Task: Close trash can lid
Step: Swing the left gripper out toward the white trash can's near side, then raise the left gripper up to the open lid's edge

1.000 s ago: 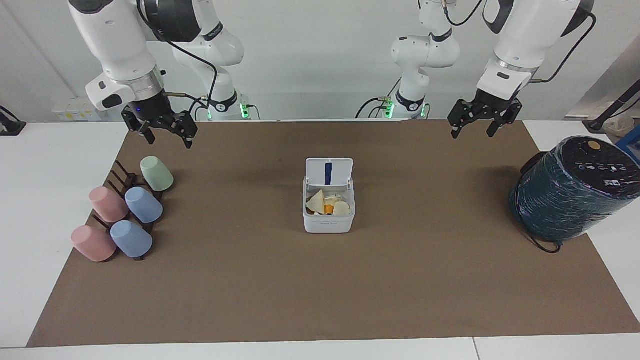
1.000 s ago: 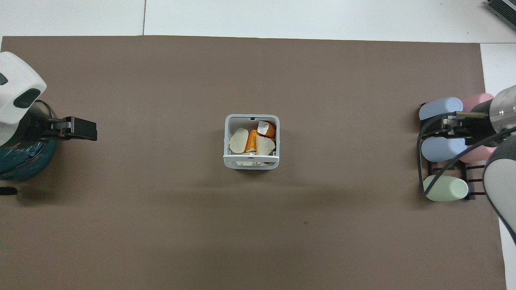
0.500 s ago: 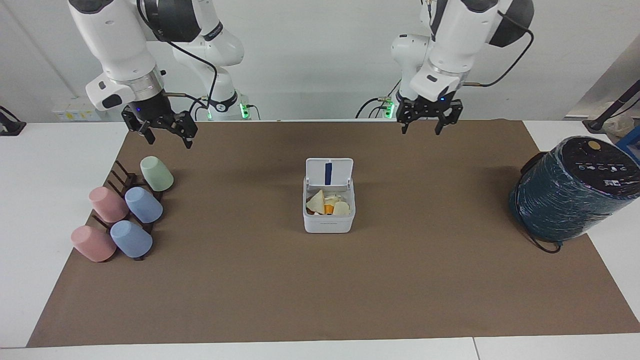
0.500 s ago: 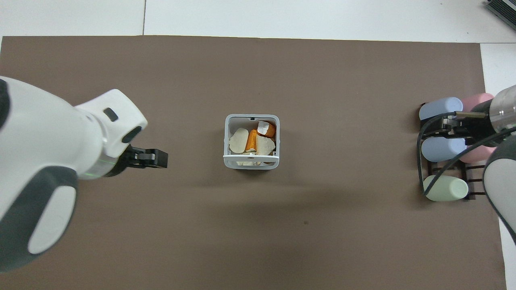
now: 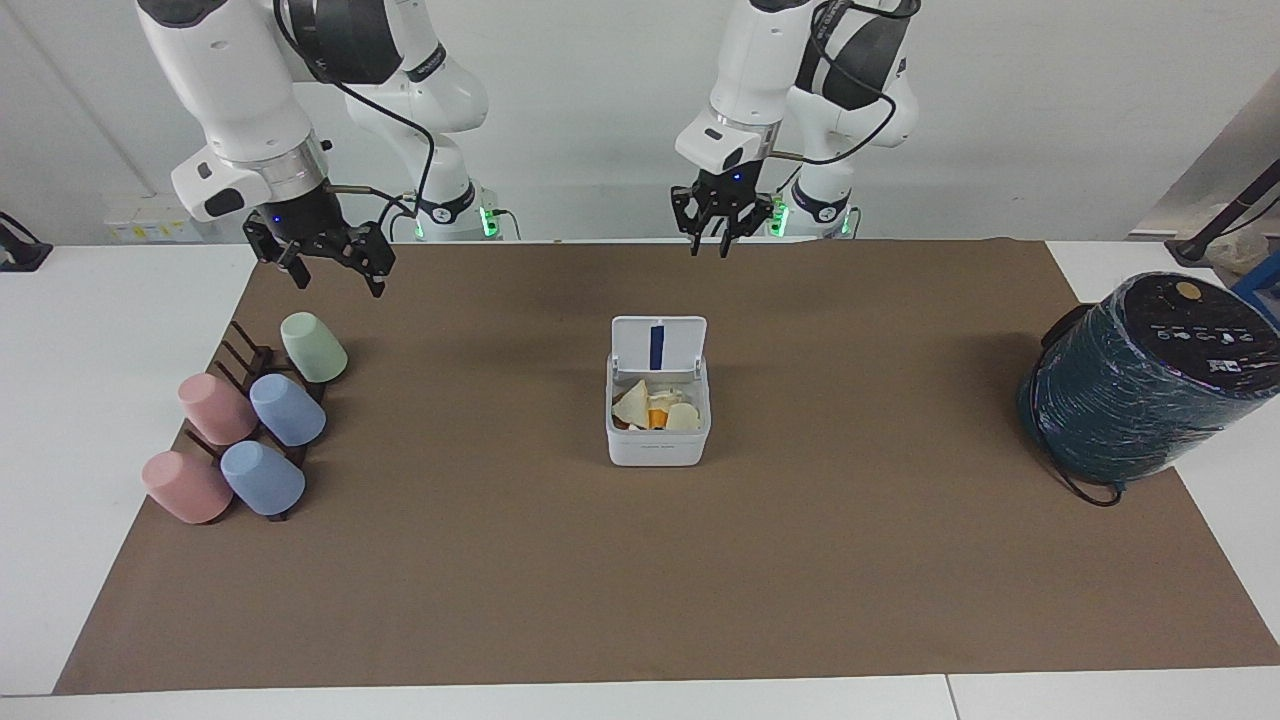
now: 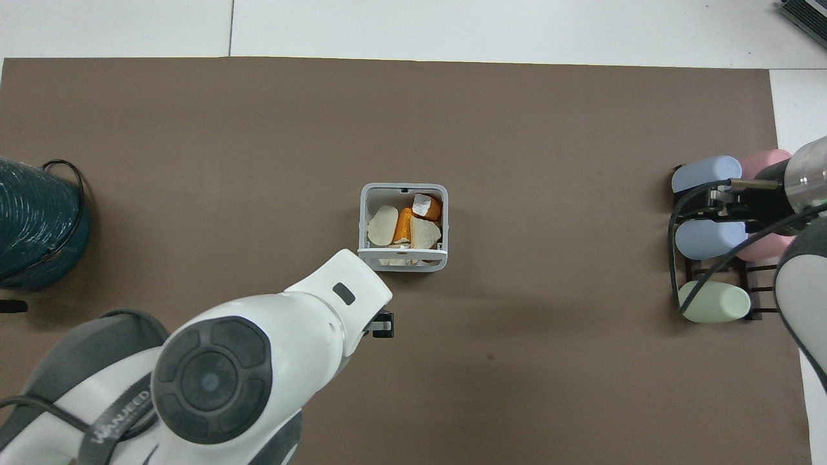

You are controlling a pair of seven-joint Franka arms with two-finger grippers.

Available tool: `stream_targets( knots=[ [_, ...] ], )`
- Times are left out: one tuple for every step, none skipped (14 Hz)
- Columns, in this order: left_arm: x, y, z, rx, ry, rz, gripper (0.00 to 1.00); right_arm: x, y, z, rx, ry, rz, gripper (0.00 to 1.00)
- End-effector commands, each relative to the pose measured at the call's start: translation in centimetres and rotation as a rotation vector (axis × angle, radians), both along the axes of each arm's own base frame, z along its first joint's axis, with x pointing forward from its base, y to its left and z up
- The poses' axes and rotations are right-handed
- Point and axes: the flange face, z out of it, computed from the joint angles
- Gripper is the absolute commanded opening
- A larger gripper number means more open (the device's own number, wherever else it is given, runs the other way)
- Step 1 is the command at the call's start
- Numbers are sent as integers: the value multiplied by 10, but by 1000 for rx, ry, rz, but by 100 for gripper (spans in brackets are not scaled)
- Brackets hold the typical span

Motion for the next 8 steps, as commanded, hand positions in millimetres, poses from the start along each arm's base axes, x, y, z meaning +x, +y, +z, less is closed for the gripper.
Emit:
stream_targets(
  knots=[
    [-16,-17,-31,-41,-10,41,39,-1,-3,-1,1,-9,16,100],
    [-18,-31,-48,-35,-5,24,37,-1,-3,-1,1,-9,16,100],
    [-19,-44,-64,-40,-5,32,37,-1,-3,-1,1,-9,16,100],
    [-13,-50,-70,-70,-25,73,37,-1,-3,-1,1,-9,16,100],
    [-11,-57,-71,-96,-42,92,37,-1,-3,-1,1,-9,16,100],
    [-6,-60,-67,-128,-69,104,37,-1,-3,-1,1,-9,16,100],
    [5,-61,-65,-160,-95,121,37,-1,-3,-1,1,-9,16,100],
    [19,-62,-57,-210,-124,148,37,-1,-3,-1,1,-9,16,100]
  ],
)
